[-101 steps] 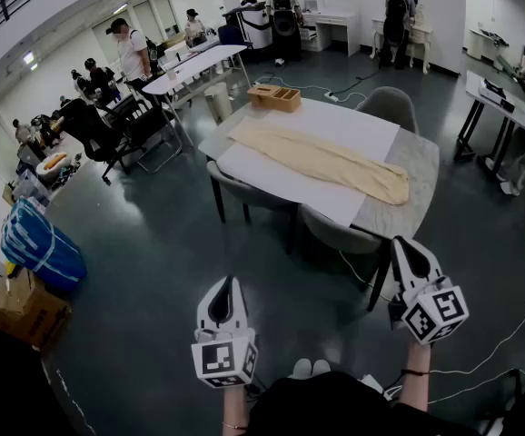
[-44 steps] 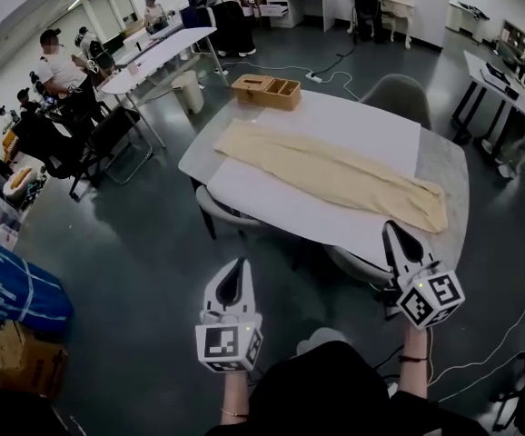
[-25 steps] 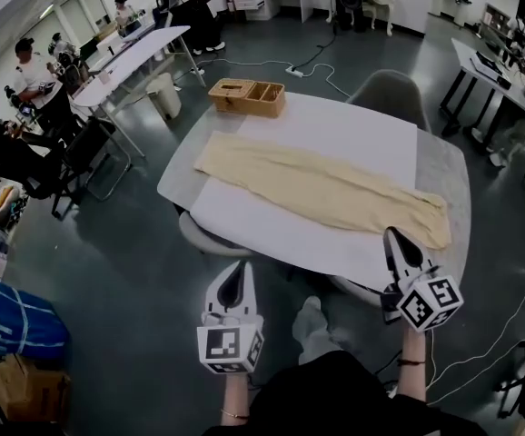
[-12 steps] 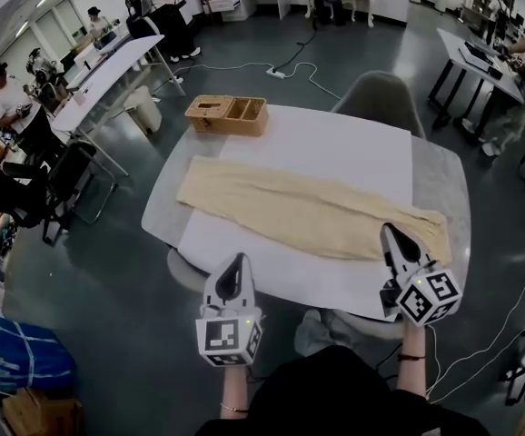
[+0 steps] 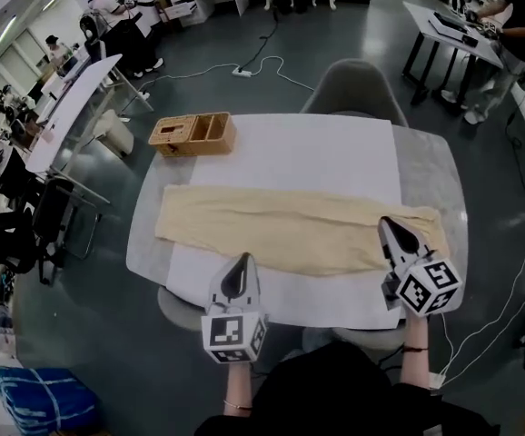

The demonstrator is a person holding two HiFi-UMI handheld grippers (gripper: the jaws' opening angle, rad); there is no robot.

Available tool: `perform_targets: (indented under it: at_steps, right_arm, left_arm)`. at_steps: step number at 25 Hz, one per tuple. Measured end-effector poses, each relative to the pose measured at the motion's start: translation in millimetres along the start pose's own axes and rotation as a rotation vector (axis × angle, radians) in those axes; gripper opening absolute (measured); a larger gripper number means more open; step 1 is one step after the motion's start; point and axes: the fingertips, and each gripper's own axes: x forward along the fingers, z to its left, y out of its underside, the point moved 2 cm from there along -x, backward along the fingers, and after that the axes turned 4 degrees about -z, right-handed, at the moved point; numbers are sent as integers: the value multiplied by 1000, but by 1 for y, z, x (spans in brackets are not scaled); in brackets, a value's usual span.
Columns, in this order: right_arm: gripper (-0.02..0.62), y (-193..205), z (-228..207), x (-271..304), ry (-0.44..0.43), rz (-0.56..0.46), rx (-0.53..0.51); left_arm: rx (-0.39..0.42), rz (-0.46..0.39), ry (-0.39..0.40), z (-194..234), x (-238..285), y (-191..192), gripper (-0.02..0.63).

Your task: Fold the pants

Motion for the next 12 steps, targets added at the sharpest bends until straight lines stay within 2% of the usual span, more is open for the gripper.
perform_targets:
  at_steps: [4,9,12]
  right_arm:
    - [15,2,-23,0,73,13,13]
    - [15,14,-49,-9,162,107,-89]
    - [14,24,-67,-18,222,152,-115]
  left_arm:
    - [5,41,64,-7,28,4,8]
    - [9,104,172,-28,62,17,8]
    - [13,149,244,-47,79,29,8]
